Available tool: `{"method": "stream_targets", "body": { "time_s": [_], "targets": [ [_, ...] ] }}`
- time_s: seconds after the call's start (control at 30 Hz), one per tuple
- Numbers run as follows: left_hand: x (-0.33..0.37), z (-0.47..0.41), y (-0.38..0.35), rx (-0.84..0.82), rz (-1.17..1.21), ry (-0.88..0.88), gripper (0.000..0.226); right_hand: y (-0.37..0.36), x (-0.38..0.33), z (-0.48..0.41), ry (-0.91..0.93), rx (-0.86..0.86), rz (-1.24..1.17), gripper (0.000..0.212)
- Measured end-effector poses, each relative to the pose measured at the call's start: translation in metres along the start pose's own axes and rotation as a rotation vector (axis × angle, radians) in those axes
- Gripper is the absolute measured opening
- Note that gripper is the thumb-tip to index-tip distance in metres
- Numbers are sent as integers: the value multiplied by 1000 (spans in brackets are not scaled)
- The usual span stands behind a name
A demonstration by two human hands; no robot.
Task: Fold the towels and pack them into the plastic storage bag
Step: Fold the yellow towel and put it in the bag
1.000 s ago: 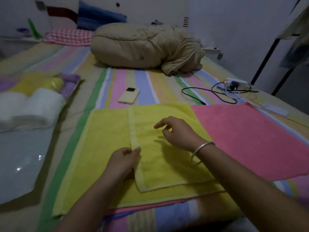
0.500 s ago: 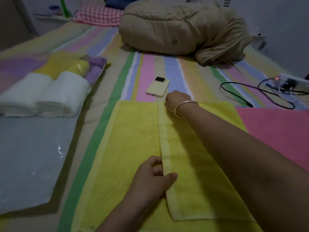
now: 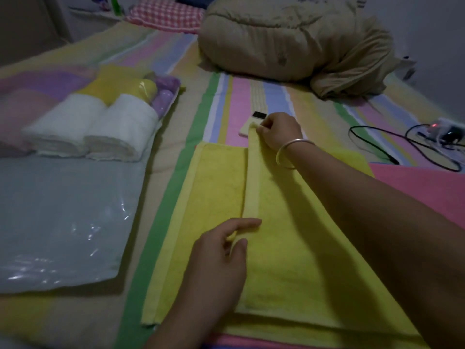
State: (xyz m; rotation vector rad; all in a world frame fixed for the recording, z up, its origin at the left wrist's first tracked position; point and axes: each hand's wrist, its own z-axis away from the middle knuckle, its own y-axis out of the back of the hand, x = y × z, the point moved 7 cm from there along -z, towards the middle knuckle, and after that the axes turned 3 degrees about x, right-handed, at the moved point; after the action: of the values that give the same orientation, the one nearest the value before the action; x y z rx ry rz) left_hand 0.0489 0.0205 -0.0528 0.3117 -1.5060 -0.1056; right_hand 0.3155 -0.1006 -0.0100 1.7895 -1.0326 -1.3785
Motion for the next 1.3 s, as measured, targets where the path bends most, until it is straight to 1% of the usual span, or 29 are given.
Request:
{"method": "stream_targets", "body": {
  "time_s": [0.13, 0.23, 0.33, 0.47, 0.57, 0.63, 0.67, 0.73, 0.77, 0.8, 0.87, 0.9, 0.97, 1.03, 1.1, 1.23, 1.3],
  "targets": [
    [-19, 7, 49, 59, -59, 57, 39, -18, -41, -1, 38, -18, -51, 27],
    [-33, 11, 75, 107, -151, 93, 38, -41, -70, -1, 69, -37, -55, 23],
    [-30, 17, 86, 135, -267, 64, 38, -66, -88, -2, 88, -60, 1, 21],
    [-25, 18, 95, 228, -443, 9, 41, -91, -93, -3, 58, -78, 24, 20],
    [-29, 18, 89, 165, -541, 4, 43, -102, -88, 1, 58, -103, 65, 19],
    [-32, 18, 82, 125, -611, -22, 45, -105, -84, 8, 87, -151, 40, 32],
    [-32, 18, 80, 123, -664, -14, 48, -103, -82, 14, 100, -175, -17, 40],
    [-28, 20, 77, 133, -857, 12, 55, -88, -79, 31, 154, -193, -127, 48],
    [-26, 22, 75, 145, -952, 10, 60, -79, -75, 43, 208, -197, -132, 50],
    [-21, 22, 71, 165, -1020, -31, 63, -70, -69, 57, 267, -204, -94, 51],
    [-14, 21, 54, 216, -1034, -228, 61, -54, -43, 88, 309, -243, 57, 56],
    [-11, 19, 42, 207, -1004, -315, 56, -46, -23, 104, 276, -279, 141, 59],
    [-3, 17, 13, 128, -929, -420, 46, -29, 25, 140, 173, -359, 280, 62],
    [-5, 14, -16, 32, -938, -446, 58, -7, 70, 177, 82, -393, 353, 63],
    [-19, 13, -35, -38, -1012, -421, 68, 16, 111, 202, 4, -375, 403, 64],
    [-44, 17, -45, -48, -1124, -443, 67, 48, 171, 227, -169, -331, 412, 69],
    [-46, 16, -45, -51, -1130, -445, 70, 56, 179, 231, -184, -300, 360, 71]
  ]
}}
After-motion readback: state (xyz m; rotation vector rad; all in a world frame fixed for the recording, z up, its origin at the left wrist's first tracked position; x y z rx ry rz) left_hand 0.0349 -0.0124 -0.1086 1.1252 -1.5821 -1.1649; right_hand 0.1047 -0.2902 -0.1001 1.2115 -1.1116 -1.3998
